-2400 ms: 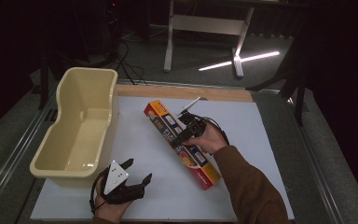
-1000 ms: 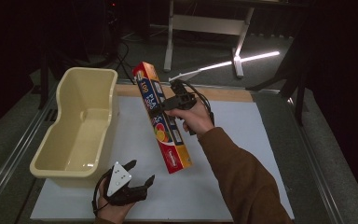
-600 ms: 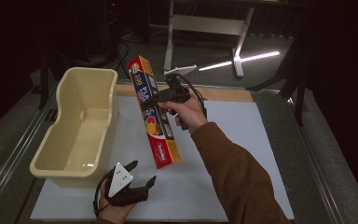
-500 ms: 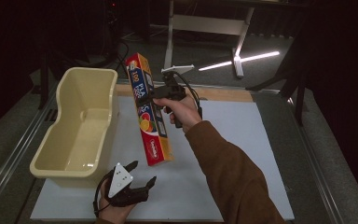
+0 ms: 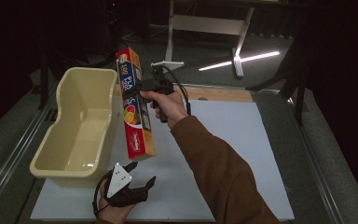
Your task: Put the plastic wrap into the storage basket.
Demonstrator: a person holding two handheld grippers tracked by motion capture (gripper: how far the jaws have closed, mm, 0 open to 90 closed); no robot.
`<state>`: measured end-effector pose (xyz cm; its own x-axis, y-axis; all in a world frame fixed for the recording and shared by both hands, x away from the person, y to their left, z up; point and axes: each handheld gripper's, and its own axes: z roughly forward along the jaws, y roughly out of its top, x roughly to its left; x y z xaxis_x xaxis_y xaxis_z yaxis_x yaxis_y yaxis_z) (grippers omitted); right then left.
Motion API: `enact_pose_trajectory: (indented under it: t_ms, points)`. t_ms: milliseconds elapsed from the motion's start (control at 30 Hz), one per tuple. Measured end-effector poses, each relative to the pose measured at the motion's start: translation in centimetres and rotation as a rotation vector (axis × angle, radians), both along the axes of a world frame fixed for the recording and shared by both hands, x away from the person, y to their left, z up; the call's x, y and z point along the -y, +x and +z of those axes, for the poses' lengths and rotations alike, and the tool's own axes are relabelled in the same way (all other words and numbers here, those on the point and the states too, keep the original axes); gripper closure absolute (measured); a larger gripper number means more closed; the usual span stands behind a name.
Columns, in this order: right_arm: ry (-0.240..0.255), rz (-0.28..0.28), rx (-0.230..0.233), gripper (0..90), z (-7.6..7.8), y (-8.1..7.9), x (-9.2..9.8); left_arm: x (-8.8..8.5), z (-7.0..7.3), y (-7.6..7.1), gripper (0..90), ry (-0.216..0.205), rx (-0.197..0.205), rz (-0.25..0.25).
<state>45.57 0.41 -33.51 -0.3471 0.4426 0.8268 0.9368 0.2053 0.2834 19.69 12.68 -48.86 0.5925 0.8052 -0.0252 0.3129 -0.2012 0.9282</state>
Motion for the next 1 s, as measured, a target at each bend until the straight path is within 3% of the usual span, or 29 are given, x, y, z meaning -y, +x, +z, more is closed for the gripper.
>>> enact_pose_trajectory:
  t_ms: [467, 733, 1000]
  points:
    - [0.064, -0.046, -0.012, 39.9, 0.8, -0.1, -3.0, 0.5, -0.2, -0.1, 21.2, -0.004, -0.002, -0.016]
    - [0.098, -0.053, -0.067, 39.9, 0.2, -0.4, -5.0, 0.6, -0.2, -0.3, 21.2, -0.006, 0.001, -0.025]
    - [0.099, -0.076, -0.070, 39.8, -0.5, -0.9, -6.5, 0.7, -0.2, -0.5, 21.2, -0.010, -0.001, -0.026]
